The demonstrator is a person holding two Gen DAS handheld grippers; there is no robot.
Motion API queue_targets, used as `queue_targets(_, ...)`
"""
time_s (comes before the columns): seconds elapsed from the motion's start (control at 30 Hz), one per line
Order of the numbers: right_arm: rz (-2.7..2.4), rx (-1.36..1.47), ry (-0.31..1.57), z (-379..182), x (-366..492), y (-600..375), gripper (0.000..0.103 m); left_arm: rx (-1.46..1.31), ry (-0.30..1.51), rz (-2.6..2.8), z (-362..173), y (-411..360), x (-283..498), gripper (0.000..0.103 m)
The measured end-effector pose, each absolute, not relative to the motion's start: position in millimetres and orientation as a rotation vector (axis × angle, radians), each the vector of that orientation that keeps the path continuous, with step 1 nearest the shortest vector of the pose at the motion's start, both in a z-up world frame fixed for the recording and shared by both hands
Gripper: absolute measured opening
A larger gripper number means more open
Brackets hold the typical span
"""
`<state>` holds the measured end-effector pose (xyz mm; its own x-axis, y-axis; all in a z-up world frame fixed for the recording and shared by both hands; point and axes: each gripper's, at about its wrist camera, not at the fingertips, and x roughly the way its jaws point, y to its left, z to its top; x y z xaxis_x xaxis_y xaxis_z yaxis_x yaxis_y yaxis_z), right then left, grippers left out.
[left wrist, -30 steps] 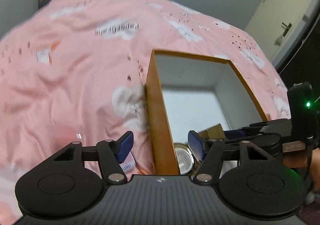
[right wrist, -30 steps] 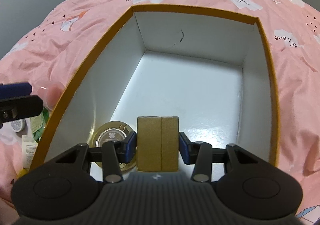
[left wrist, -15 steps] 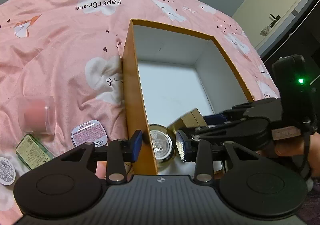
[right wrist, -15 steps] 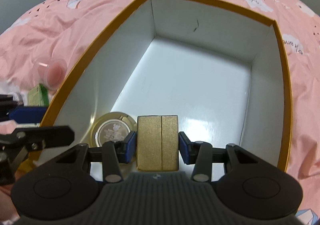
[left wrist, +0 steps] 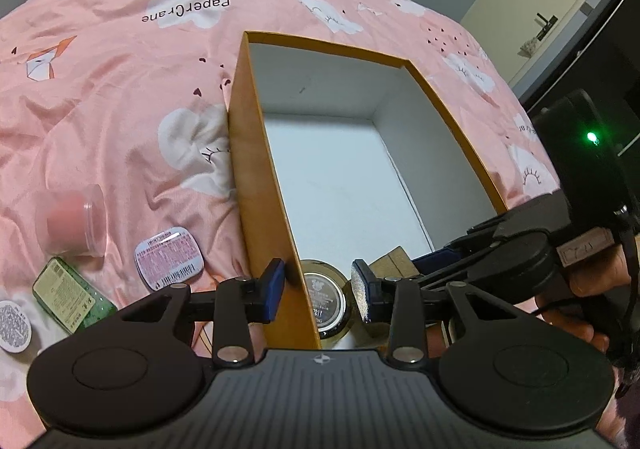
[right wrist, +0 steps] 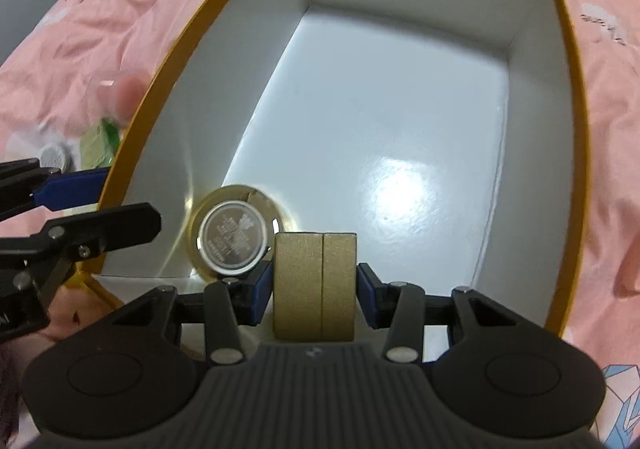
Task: Organize rigid objects
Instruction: 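Lower both items into the box and open both tools, then grasp the green soap bottle with the right tool while the left tool grasps the white packet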
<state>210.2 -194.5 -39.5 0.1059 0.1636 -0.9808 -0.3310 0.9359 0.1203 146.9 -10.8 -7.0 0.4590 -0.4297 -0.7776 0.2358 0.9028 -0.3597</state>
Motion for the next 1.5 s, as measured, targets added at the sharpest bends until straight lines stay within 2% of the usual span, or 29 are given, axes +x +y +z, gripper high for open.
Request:
queue_targets(0.2,0.358,-0.154,1.426,-44,213,-189,0.046,-0.210,1.014,-0.393,-8,-11,147,0.041)
queue_targets(0.3,0.365,-0.176,1.385,-39,206,-185,0.060,-0.235,1.013,-0.378,-8,-8,147,0.041)
queue_targets(0.37,0.370,-0.191,1.356,-33,204,-183,0.062,-0.217,0.995,-0.353,-6,-8,145,0.041)
queue_targets(0.43,0.364,-0.221,1.311,-25,201,-181,0.076,-0.218,0.984,-0.337,-4,-5,144,0.042)
queue_targets(0.5,0.348,-0.257,1.260,-16,196,-179,0.080,-0.226,0.971,-0.325,0,-2,142,0.043)
queue_targets(0.7,0.374,-0.260,1.082,21,174,-172,0.082,-0.228,0.884,-0.267,19,13,129,0.052)
queue_targets(0.83,0.432,-0.263,0.898,45,156,-156,0.083,-0.228,0.806,-0.191,30,29,118,0.052)
queue_targets(1.07,0.548,-0.380,0.671,49,136,-109,0.086,-0.216,0.736,-0.058,33,62,106,0.060)
queue_targets(1.1,0.569,-0.400,0.664,48,135,-102,0.088,-0.217,0.746,-0.045,32,69,107,0.064)
queue_targets(1.27,0.691,-0.466,0.720,37,143,-61,0.088,-0.300,0.808,0.005,24,115,107,0.064)
queue_targets(1.5,0.774,-0.452,0.872,2,163,-17,0.069,-0.414,0.909,0.090,-2,160,110,0.064)
